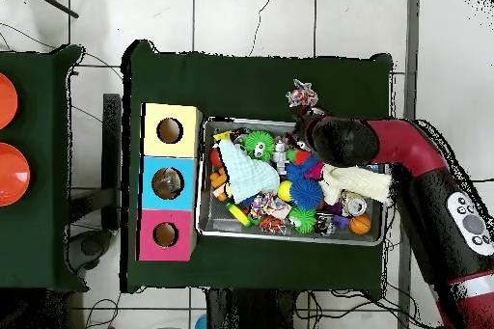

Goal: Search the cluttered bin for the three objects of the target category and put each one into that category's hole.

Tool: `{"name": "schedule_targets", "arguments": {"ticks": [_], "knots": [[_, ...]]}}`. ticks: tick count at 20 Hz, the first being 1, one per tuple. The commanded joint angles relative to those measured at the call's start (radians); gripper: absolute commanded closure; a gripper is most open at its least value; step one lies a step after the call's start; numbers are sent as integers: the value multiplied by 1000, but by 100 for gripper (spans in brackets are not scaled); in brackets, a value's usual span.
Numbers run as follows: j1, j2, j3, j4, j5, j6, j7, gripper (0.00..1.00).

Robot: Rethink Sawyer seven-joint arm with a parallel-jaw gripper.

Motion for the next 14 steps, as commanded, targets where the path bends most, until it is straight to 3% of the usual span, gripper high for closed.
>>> {"name": "schedule_targets", "arguments": {"ticks": [1,14], "knots": [[-34,-72,25,111,32,73,-133,0],[-22,-188,-40,154,-8,69,-94,0]]}}
